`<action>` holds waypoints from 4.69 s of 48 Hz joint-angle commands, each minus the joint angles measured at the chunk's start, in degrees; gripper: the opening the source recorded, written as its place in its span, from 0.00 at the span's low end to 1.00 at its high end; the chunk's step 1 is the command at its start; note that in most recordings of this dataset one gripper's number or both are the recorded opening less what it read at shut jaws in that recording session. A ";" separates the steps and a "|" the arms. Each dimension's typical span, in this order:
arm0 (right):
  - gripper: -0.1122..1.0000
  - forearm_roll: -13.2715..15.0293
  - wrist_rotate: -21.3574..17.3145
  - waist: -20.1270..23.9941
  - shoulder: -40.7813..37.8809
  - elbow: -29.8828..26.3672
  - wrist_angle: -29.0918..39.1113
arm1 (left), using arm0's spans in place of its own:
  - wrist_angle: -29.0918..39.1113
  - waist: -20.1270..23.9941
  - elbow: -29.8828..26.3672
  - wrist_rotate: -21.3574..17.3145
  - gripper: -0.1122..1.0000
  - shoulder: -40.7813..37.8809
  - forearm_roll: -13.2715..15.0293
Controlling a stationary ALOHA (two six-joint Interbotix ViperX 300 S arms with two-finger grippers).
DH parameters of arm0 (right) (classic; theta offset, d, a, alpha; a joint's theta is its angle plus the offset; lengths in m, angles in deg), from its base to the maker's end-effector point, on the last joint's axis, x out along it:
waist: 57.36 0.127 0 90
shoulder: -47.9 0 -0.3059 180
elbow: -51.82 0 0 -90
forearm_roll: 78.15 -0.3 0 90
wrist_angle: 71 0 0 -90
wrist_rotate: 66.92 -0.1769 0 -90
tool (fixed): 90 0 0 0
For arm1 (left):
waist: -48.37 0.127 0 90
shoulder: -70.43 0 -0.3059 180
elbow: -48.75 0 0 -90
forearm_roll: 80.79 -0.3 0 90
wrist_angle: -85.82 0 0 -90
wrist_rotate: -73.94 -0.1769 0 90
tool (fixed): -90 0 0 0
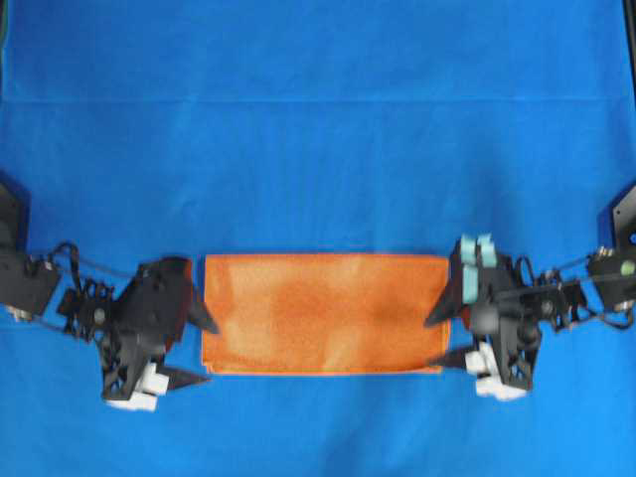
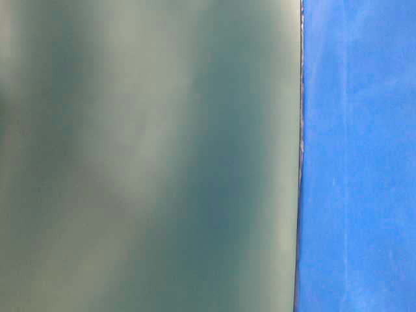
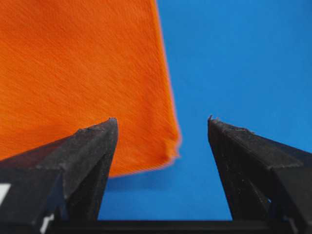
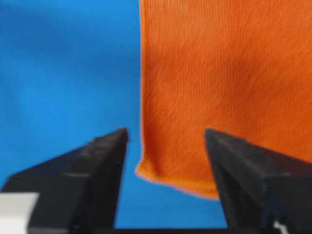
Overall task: Fold the orange towel.
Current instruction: 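Fold the top edge down to the bottom edge with both grippers, then release the folded edge and regrasp the strip's left and right ends, then lift the strip and swing it vertical, right gripper up, left down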
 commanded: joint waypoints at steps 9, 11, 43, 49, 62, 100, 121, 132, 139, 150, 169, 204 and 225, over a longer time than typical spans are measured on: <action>0.66 4.31 0.26 -11.25 5.27 1.67 3.78 | 0.18 9.76 1.49 -5.98 0.69 4.66 -0.18; 0.66 4.66 0.26 -12.57 5.27 1.76 4.66 | 0.18 10.90 1.58 -6.59 0.69 4.75 -0.26; 0.66 4.66 -1.05 -15.12 -7.56 2.02 2.20 | -2.46 16.52 2.29 -6.06 0.69 -7.12 -0.18; 0.66 4.66 -1.14 -14.59 -7.47 1.93 2.37 | -2.37 16.52 2.64 -5.89 0.68 -6.94 -0.18; 0.45 4.92 -0.53 -12.13 -7.29 1.14 3.43 | -0.70 16.00 2.11 -2.55 0.39 -6.33 -0.09; 0.12 7.12 -0.18 -12.13 13.18 -2.55 18.81 | 19.86 13.71 -6.86 -2.81 0.12 8.53 -0.18; 0.12 11.16 -0.44 -12.39 20.30 -3.16 21.09 | 21.71 12.04 -7.47 -2.90 0.12 16.87 -0.26; 0.12 13.80 -0.53 -18.37 18.54 -3.96 21.09 | 17.93 11.69 -7.82 -2.72 0.12 15.38 -0.26; 0.12 17.05 -0.44 -24.70 16.35 -5.27 20.13 | 11.16 10.81 -8.79 -3.08 0.12 11.51 -0.26; 0.12 23.03 -0.18 -33.31 10.37 -9.58 17.58 | 5.36 8.00 -15.73 -9.23 0.12 2.11 -0.35; 0.12 31.20 0.09 -38.14 -1.14 -20.21 11.87 | 5.10 4.48 -25.22 -19.86 0.12 -5.01 -0.35; 0.12 32.43 -0.79 -42.63 6.86 -11.43 11.43 | 1.67 6.86 -39.46 -27.25 0.12 -17.58 -0.35; 0.12 32.17 -0.26 -42.54 5.10 -9.84 10.28 | 1.32 6.06 -42.19 -24.17 0.12 -22.24 -0.26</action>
